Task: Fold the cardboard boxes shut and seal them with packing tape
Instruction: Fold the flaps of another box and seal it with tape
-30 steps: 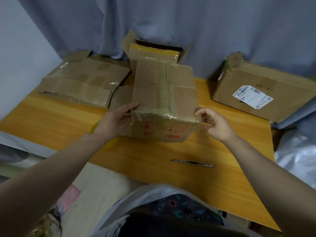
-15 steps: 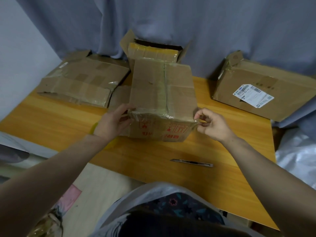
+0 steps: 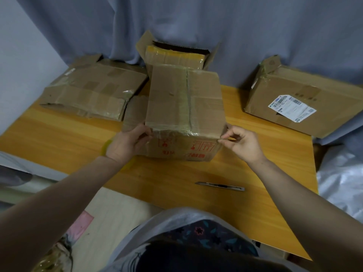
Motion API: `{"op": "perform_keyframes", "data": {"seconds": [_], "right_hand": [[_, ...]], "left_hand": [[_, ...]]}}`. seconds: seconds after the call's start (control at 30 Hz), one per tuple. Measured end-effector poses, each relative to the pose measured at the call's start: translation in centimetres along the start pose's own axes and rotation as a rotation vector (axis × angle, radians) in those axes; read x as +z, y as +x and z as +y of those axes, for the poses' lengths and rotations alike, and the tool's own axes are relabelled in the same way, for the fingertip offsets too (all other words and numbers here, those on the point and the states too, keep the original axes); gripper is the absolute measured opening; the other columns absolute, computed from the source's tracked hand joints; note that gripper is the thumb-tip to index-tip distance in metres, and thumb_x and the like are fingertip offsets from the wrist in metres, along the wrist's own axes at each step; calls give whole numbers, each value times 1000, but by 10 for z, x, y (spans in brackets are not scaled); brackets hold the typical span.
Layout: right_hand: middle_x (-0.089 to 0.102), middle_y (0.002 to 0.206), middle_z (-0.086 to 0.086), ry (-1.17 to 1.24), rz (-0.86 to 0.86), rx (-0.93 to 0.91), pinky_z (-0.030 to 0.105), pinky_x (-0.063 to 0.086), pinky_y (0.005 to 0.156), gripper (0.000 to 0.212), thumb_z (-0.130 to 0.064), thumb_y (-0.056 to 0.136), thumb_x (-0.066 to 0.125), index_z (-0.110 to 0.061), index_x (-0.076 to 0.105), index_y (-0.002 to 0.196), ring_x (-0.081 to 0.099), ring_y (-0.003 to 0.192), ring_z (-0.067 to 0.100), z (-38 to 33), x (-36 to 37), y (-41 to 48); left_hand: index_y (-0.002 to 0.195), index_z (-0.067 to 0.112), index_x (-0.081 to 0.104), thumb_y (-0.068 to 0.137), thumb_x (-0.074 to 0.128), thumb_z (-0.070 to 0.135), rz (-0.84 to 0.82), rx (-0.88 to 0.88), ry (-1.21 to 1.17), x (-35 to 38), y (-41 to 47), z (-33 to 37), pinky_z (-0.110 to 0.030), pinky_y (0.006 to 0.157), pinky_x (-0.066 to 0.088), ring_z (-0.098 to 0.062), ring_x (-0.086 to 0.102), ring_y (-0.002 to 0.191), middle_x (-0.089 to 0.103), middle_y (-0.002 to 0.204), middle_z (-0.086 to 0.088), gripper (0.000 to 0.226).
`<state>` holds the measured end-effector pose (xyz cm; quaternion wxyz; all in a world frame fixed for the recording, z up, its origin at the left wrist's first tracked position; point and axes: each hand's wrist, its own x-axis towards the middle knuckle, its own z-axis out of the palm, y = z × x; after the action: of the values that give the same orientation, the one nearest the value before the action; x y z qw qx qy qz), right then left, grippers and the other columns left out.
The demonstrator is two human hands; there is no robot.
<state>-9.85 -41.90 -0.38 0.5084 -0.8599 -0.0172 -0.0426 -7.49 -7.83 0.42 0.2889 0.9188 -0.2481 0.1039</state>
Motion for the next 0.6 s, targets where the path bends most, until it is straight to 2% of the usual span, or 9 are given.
{"op": "perform_keyframes", "data": {"seconds": [0.07,0.17,0.23,0.3,0.37,0.4,0.47,0.53,0.6], "right_hand": [[67,85,-19,6,8,1,42,53,90,37,-3,73,78,-35,61,66,62,94,-5,1,2,-1],[66,97,-16,-68,11,-10,46,53,85,31,-11,76,75,-33,55,69,60,101,8,-2,3,-3],[57,124,-7,-239,5,-39,38,50,85,29,-30,78,74,-27,46,69,47,118,9,-5,5,-5],[43,140,-1,-348,78,-82,31,47,79,38,-41,80,71,-17,42,69,40,123,10,-9,10,-5],[47,137,6,-379,102,-152,32,45,84,38,-35,82,71,-14,43,66,43,126,21,-11,16,-5],[52,132,9,-407,95,-198,35,45,89,36,-29,81,73,-13,45,65,46,123,27,-11,19,-6],[60,119,11,-461,105,-242,47,45,95,29,-23,77,75,-12,50,68,53,113,31,-7,20,-5],[62,106,8,-491,126,-273,51,32,108,25,-35,77,65,-12,57,79,56,106,29,-11,20,0],[64,107,6,-567,79,-323,50,17,113,42,-49,82,50,-14,64,100,56,109,27,-23,26,8]], "left_hand": [[97,26,51,86,47,43,-15,-3,13,-1,-1,1,-38,45,52,-25,62,56,64,74,-1,21],[97,17,57,84,51,54,-14,-15,19,-4,0,4,-34,44,51,-22,61,54,63,73,3,39],[89,11,56,83,47,65,20,-38,66,-4,5,9,-31,41,45,-22,59,51,60,67,0,55],[85,9,52,81,50,68,51,-135,208,-3,13,16,-25,40,32,-23,51,47,54,62,0,59],[89,9,51,79,63,57,72,-271,339,-4,22,21,-26,46,34,-23,53,61,56,79,-5,51],[93,9,53,79,67,51,86,-245,342,-5,25,22,-32,51,42,-27,56,76,56,93,-9,47],[112,10,57,80,61,43,52,8,353,-7,29,19,-51,86,49,-36,52,111,55,118,-14,46],[134,17,52,82,51,41,-71,228,368,-4,36,16,-56,112,23,-33,37,134,49,140,-11,57],[136,22,51,93,42,47,-163,305,331,6,48,23,-50,116,15,-27,35,138,46,144,-5,51]]}}
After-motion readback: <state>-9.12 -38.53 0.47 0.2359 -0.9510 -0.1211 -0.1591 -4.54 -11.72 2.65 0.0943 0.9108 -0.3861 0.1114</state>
